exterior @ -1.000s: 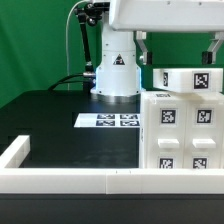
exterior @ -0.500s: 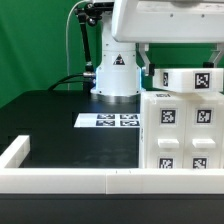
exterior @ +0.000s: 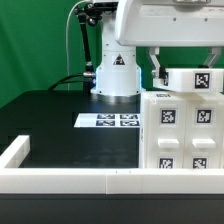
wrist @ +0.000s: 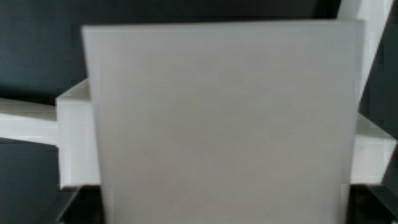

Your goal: Assemble cabinet

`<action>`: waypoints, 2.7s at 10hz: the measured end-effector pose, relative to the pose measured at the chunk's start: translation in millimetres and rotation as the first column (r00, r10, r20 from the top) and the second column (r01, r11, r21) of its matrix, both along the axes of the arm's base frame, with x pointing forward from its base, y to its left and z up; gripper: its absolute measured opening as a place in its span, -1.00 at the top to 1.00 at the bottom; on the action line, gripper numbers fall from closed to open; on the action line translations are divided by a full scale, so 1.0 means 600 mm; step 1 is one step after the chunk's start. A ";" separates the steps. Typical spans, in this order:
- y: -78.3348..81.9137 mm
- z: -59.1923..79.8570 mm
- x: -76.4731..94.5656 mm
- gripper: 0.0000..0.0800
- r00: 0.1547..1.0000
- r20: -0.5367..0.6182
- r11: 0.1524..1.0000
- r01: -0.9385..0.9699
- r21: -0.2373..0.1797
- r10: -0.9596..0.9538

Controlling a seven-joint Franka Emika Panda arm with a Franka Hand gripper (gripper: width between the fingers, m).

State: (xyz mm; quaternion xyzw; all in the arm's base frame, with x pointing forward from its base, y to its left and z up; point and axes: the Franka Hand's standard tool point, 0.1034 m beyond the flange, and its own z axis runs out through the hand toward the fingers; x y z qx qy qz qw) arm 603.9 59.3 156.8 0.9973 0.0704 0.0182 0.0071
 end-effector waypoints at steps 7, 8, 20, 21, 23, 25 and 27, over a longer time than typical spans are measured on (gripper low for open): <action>0.004 -0.001 0.000 -0.41 0.957 0.003 0.957 0.289 0.014 -0.289; 0.006 -0.002 -0.001 -0.41 0.917 0.020 0.917 0.397 0.028 -0.398; 0.030 -0.003 0.008 -0.41 0.018 -0.114 0.001 0.990 0.144 -0.993; 0.031 -0.003 0.008 -0.41 -0.041 -0.129 -0.059 0.988 0.140 -0.991; 0.036 -0.004 0.013 -0.41 -0.319 -0.205 -0.347 0.930 0.120 -0.925; 0.040 -0.004 0.014 -0.41 -0.418 -0.237 -0.449 0.889 0.093 -0.877; 0.046 -0.004 0.014 -0.45 -0.455 -0.248 -0.486 0.870 0.080 -0.855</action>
Offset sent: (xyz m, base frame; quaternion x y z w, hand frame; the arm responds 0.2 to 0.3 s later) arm 0.0000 0.0000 0.0000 0.0000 0.0000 0.0000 1.0000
